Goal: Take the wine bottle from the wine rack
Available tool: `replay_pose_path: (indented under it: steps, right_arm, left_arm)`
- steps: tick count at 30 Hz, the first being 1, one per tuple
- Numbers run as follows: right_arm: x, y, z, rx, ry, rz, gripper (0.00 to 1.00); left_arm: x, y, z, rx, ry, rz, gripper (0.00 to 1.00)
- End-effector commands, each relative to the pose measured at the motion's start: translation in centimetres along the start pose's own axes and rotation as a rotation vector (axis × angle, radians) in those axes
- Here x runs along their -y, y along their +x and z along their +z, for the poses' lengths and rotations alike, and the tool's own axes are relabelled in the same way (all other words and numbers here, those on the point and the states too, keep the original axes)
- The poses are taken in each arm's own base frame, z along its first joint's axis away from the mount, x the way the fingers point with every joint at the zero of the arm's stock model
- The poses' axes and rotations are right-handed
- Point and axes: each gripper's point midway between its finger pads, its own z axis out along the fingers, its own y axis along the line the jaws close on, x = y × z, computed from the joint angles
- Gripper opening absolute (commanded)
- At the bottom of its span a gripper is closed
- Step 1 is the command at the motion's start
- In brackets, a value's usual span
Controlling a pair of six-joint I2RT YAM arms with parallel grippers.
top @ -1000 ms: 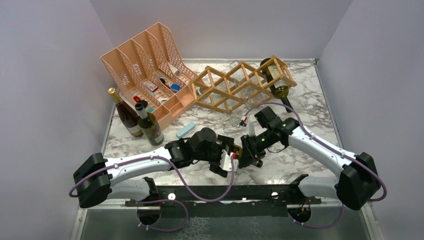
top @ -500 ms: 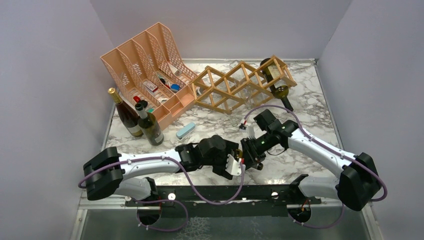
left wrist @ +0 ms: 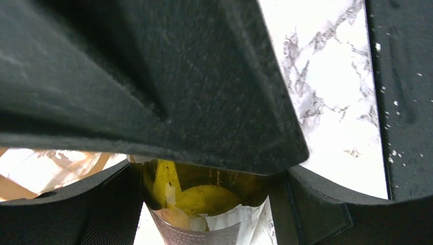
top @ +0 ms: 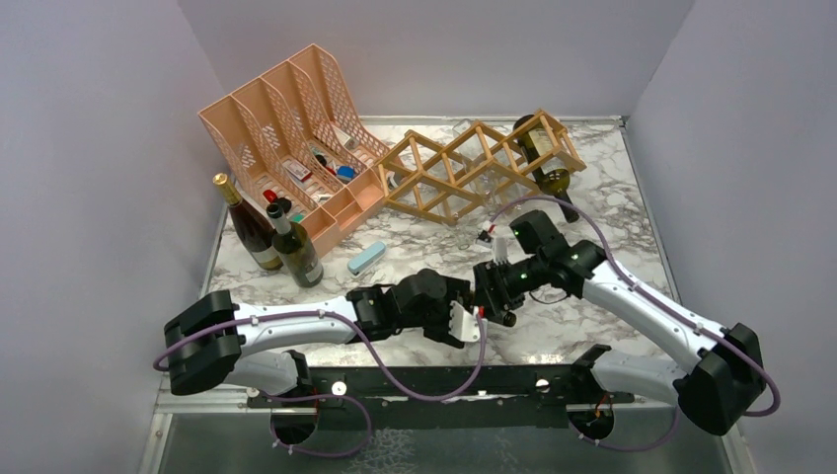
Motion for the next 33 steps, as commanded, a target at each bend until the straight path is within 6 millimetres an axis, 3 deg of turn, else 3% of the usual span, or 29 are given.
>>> replay_pose_path:
  steps: [1,4,7,12,14,17,21,25,29,33]
  right_arm:
    - [-1.8,-4.6,-2.0,0.232,0.034,-0.096,0.82]
    - [-2.2,-6.6,-3.7,0.342,0.101,-0.124,0.94]
    - [-1.6,-8.6,-6.6,0.466,0.247,-0.115,0.97]
    - [0.3,-11.1,-16.0,0.844,0.593,-0.018,0.99]
    - [0.6,-10.9,-19.6,0.992,0.676,0.025,0.99]
    - [-0.4,-10.0,-22.9,1.145,0.673,0.023,0.99]
    - [-0.9,-8.6,-24.1,1.219,0.639,-0.008,0.99]
    - [0.1,-7.7,-23.9,1.208,0.666,0.016,0.99]
    - [0.5,-7.8,-23.2,1.184,0.672,0.018,0.99]
    - [0.4,-8.3,-22.7,1.182,0.654,0.004,0.99]
  left_arm:
    - [-4.1,-3.4,-1.2,0.102,-0.175,-0.06,0.47]
    - [-4.1,-3.2,-1.2,0.091,-0.185,-0.069,0.45]
    - [-4.7,-3.3,-1.5,0.087,-0.212,-0.096,0.42]
    - [-5.2,-4.5,-2.6,0.138,-0.234,-0.137,0.41]
    - [-5.3,-4.9,-2.9,0.156,-0.24,-0.169,0.41]
    - [-6.1,-5.1,-3.6,0.167,-0.284,-0.238,0.39]
    - [-8.0,-3.9,-5.7,0.155,-0.449,-0.421,0.38]
    - [-9.5,-0.4,-9.2,0.117,-0.662,-0.614,0.38]
    - [-10.5,2.6,-13.5,0.163,-0.874,-0.79,0.41]
    - [-10.6,4.8,-16.6,0.242,-1.019,-0.894,0.41]
